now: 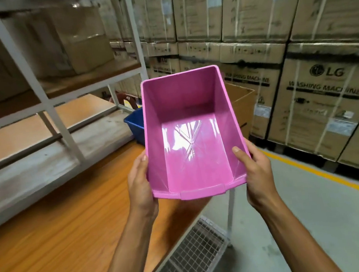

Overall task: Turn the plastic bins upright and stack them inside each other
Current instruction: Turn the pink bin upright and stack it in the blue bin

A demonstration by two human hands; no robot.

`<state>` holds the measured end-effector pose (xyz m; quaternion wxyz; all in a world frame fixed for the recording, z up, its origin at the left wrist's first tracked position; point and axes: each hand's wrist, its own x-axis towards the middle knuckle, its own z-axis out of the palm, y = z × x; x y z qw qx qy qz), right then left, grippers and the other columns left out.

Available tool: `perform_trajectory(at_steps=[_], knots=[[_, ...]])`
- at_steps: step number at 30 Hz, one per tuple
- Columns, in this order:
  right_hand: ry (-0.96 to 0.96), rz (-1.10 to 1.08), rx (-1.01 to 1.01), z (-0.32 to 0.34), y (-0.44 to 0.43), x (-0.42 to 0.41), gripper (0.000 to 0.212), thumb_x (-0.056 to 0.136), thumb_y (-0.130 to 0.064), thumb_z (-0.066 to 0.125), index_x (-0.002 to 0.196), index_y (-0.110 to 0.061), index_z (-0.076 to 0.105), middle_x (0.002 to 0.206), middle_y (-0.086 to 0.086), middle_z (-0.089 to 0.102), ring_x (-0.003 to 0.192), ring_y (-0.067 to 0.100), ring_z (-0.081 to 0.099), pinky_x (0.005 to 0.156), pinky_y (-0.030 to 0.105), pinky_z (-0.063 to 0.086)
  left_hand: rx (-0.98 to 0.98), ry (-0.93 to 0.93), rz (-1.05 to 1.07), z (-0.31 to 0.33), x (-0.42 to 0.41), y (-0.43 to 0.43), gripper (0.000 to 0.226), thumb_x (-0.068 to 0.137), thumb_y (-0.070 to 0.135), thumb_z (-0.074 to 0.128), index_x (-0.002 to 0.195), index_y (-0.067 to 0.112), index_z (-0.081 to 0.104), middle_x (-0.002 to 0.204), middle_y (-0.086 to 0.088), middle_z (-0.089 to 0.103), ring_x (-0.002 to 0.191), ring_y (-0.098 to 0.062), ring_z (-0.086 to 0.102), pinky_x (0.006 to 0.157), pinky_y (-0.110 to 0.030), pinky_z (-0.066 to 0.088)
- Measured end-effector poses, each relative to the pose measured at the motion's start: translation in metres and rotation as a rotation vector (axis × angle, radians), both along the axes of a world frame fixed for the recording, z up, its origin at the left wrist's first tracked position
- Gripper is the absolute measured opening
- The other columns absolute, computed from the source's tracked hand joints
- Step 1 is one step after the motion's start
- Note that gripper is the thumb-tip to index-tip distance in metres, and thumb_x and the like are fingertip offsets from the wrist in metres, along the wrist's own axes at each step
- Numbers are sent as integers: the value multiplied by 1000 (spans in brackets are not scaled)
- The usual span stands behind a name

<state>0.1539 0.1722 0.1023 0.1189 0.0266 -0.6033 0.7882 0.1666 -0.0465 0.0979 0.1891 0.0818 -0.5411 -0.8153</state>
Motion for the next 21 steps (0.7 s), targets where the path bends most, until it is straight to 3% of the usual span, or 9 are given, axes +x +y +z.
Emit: perform_trajectory(at_steps=[6,11,21], knots=[[47,93,-1,26,-12,-106,39,94,-18,63,134,-16,60,115,5,73,96,20,74,70,24,58,-33,54,89,27,-87,-11,26,104,22,47,119,10,65,96,1,76,83,-11,73,65,-26,58],[44,218,-6,49,-18,-181,24,96,-16,59,118,-26,65,105,1,75,86,16,76,66,26,60,-39,67,162,41,-139,-15,29,103,25,48,123,7,60,91,4,75,80,-10,72,62,-25,58],[60,504,117,69,-32,-345,28,97,-17,58,123,-12,65,101,5,74,75,12,73,62,21,58,-47,-2,436,53,-226,-1,35,102,30,51,128,8,56,111,-10,71,91,-21,72,75,-39,59]])
